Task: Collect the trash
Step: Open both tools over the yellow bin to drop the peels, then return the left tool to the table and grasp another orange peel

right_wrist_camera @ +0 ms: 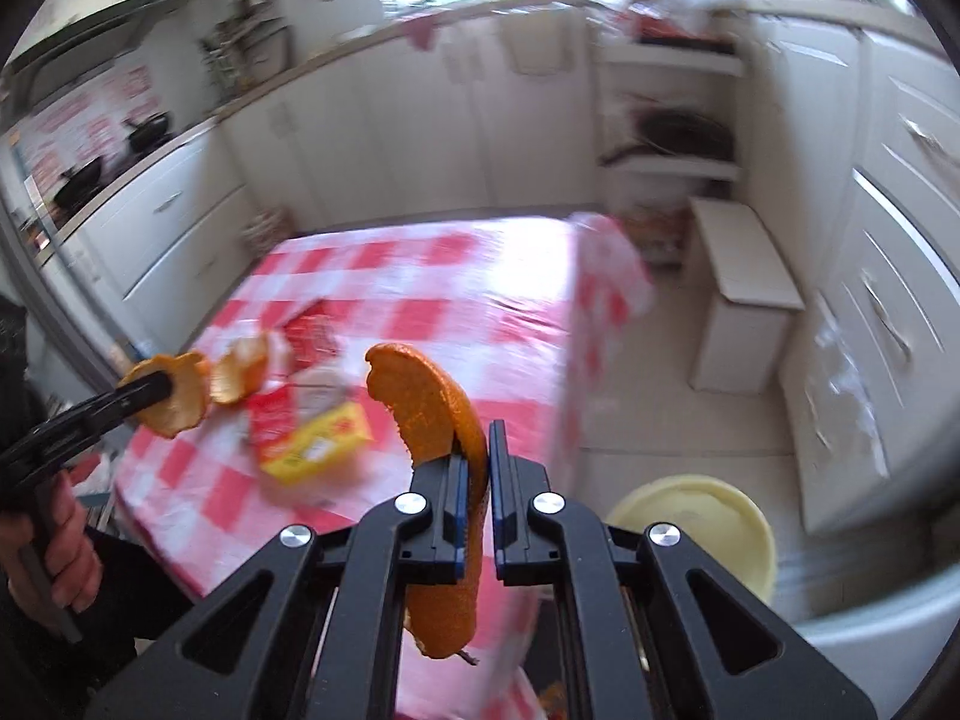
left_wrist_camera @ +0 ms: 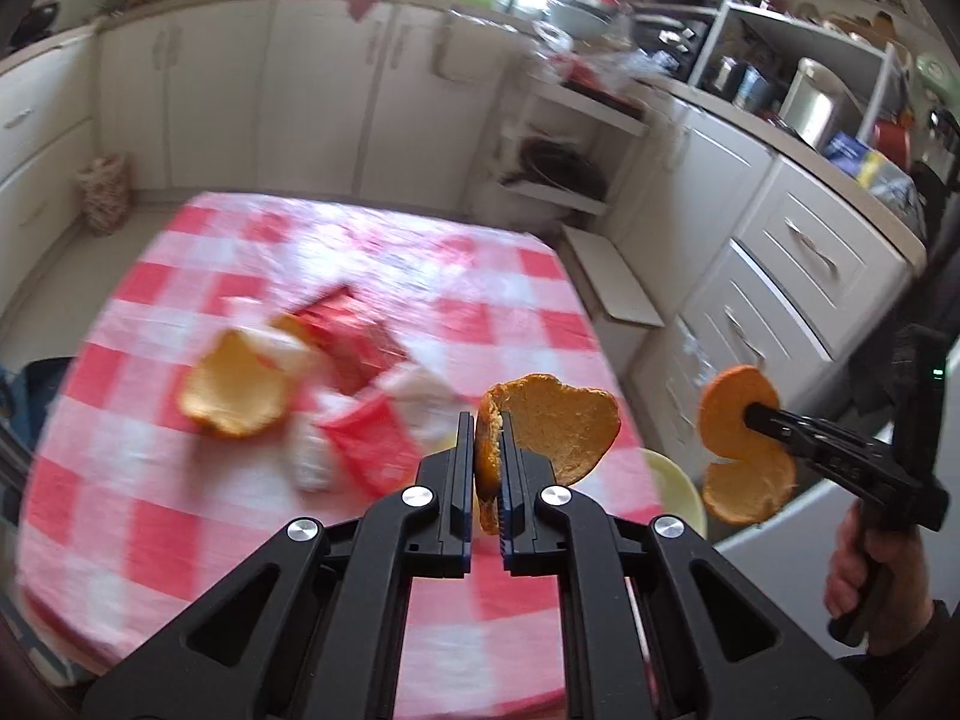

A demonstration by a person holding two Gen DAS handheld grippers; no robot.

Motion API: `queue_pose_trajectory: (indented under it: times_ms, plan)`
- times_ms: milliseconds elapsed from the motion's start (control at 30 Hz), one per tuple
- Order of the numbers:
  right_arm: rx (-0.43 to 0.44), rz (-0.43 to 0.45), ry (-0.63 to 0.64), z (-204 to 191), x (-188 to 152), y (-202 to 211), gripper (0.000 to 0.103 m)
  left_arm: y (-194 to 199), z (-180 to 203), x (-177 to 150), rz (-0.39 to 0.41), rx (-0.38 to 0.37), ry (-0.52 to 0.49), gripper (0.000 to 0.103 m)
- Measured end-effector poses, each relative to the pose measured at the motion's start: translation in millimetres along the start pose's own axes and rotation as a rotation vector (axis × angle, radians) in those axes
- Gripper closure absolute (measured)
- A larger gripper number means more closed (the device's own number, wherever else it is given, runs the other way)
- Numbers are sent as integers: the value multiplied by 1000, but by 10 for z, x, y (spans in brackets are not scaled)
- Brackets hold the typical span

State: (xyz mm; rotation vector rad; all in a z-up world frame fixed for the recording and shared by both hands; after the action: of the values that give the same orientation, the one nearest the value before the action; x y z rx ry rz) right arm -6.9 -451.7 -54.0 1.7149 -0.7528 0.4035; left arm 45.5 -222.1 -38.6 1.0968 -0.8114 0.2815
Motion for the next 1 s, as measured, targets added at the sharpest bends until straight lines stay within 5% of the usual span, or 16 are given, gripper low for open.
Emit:
queue_pose_trajectory:
  times_ms: [200, 267, 533, 633, 733, 867, 1000]
  plan:
    - [-173, -160, -175, 902, -305, -516, 94, -712, 1043, -222, -125, -96, -57, 97]
    - [-190, -207, -298, 1173, -356, -590, 65, -986, 1301, -303, -177, -110, -51, 97]
    - [-185, 53, -500, 1535, 12, 40, 47, -2099, 2086, -622, -413, -109, -74, 94]
    - [-153, 106, -481, 1457, 147, 150, 46, -2363, 2258, -721, -491, -99, -102, 74]
    - [-142, 151, -464, 1422, 290, 194, 46, -2237, 2278, -613, -439, -105, -113, 54]
    - [-130, 208, -437, 1266, 421, 298, 38, -1754, 1988, -367, -331, -97, -116, 47]
    - [-86, 217, -389, 986, 519, 262, 38, -1194, 1419, -137, -209, -4, -134, 36]
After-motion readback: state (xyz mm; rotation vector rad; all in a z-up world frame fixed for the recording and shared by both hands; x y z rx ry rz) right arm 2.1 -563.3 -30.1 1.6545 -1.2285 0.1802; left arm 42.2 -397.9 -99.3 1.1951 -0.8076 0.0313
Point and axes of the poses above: each gripper's, at about its wrist camera, not at the fingertips, and y roughly against the way its jaws point, z to its right, x to its top, the point moved 5 cm from there along -y, roughly the way its jaws point, and after that the axes turned 6 degrees about -y, right-handed, at the moved point
